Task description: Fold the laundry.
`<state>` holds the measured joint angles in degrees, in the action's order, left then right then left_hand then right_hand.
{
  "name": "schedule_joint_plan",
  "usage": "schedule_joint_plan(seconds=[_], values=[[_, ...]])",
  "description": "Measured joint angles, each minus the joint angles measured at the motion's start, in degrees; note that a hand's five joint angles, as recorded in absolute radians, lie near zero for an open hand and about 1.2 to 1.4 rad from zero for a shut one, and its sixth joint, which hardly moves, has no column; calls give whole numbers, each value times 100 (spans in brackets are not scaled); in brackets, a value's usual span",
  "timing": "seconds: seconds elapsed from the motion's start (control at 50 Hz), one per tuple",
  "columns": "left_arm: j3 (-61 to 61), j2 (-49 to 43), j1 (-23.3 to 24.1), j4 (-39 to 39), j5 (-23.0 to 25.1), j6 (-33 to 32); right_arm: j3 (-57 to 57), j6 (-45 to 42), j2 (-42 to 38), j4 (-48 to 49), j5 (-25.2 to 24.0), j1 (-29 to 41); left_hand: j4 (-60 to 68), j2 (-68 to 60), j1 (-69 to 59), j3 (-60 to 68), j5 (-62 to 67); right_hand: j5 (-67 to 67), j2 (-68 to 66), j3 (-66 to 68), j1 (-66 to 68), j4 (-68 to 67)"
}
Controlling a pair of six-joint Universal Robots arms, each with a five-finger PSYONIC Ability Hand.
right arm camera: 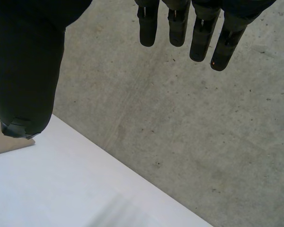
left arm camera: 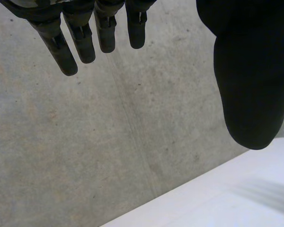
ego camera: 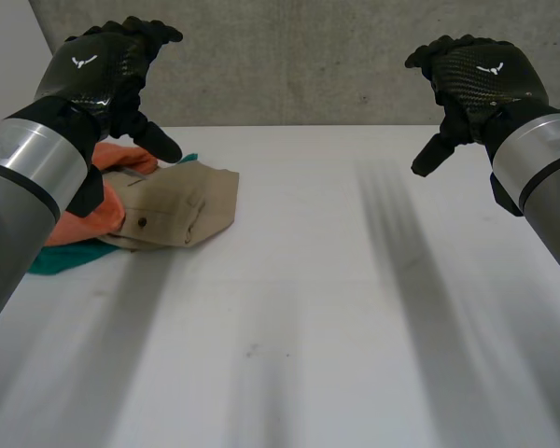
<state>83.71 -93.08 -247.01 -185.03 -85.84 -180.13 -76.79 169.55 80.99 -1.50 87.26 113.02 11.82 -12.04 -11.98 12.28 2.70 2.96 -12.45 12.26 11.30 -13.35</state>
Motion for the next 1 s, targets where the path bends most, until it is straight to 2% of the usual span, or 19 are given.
schedule_joint_plan(seconds=[0.08, 0.22, 0.24, 0.34, 0.42, 0.46, 0.52, 0.58, 0.6, 0.64, 0.74, 0.76, 0.8, 0.86, 0.92, 0.98, 1.0], values=[[-40, -176, -79, 8, 16, -346, 11, -2, 2, 0, -4, 0, 0, 0, 0, 0, 0, 0, 0, 0, 0, 0], [-93, -851, -600, 23, 0, -1721, 12, -9, 1, -5, -29, 0, 0, 0, 0, 0, 0, 0, 0, 0, 0, 0], [-88, -1073, -851, 27, -7, -2201, 7, -13, -2, -6, -40, 0, -28, 27, 0, -32, 0, 0, 0, 0, 0, 0], [-116, -1806, -1590, -73, -6, -3258, -8, -17, -37, -9, -61, -3, -32, 29, 0, -36, 0, 0, 0, 0, 0, 0], [-204, -2283, -1959, -278, 4, -3573, -13, -19, -88, -8, -67, -2, -32, 28, 0, -36, 0, 0, 0, 0, 0, 0], [-380, -2856, -2329, -680, 13, -3726, -23, -19, -177, -9, -69, 3, 24, -32, -64, 19, 41, 0, 0, 0, 0, 0], [-532, -3216, -2514, -993, 15, -3740, -36, -19, -239, -10, -69, 9, 769, -740, -873, 709, 702, 0, 0, 0, 0, 0], [-736, -3596, -2636, -1345, 16, -3720, -57, -23, -296, -10, -65, 15, 2435, -2483, -2537, 2446, 2316, 0, 0, 0, 0, 0], [-774, -3654, -2645, -1397, 15, -3716, -64, -25, -312, -10, -63, 16, 2435, -2483, -2537, 2446, 2316, 0, 0, 0, 0, 0], [-881, -3790, -2649, -1512, 2, -3705, -72, -28, -332, -12, -59, 17, 4750, -4724, -4821, 4628, 4561, 0, 0, 0, 0, 0], [-1060, -3845, -2532, -1627, -132, -3665, -80, -34, -363, -15, -50, 18, 4750, -4724, -4821, 4628, 4561, 0, 0, 0, 0, 0], [-1076, -3771, -2469, -1639, -195, -3645, -79, -35, -363, -16, -47, 17, 5659, -5408, -5026, 5478, 5022, 0, 0, 0, 0, 0], [-1088, -3536, -2324, -1677, -322, -3585, -74, -36, -360, -17, -44, 16, 5659, -5412, -5026, 5481, 5022, 0, 0, 0, 0, 0], [-1061, -2736, -1892, -1818, -594, -3287, -44, -36, -337, -22, -36, 8, 5660, -5413, -5026, 5481, 5022, 0, 0, 0, 0, 0], [-1039, -2335, -1656, -1883, -687, -3072, -22, -36, -323, -29, -31, 0, 5660, -5414, -5026, 5481, 5022, 0, 0, 0, 0, 0], [-1010, -1492, -1020, -1955, -804, -2473, 20, -36, -286, -54, -21, -26, 5682, -5506, -5026, 5567, 5024, 0, 0, 0, 0, 0], [-1007, -1423, -952, -1953, -805, -2416, 23, -36, -282, -56, -20, -29, 5682, -5522, -5026, 5581, 5022, 0, 0, 0, 0, 0]])
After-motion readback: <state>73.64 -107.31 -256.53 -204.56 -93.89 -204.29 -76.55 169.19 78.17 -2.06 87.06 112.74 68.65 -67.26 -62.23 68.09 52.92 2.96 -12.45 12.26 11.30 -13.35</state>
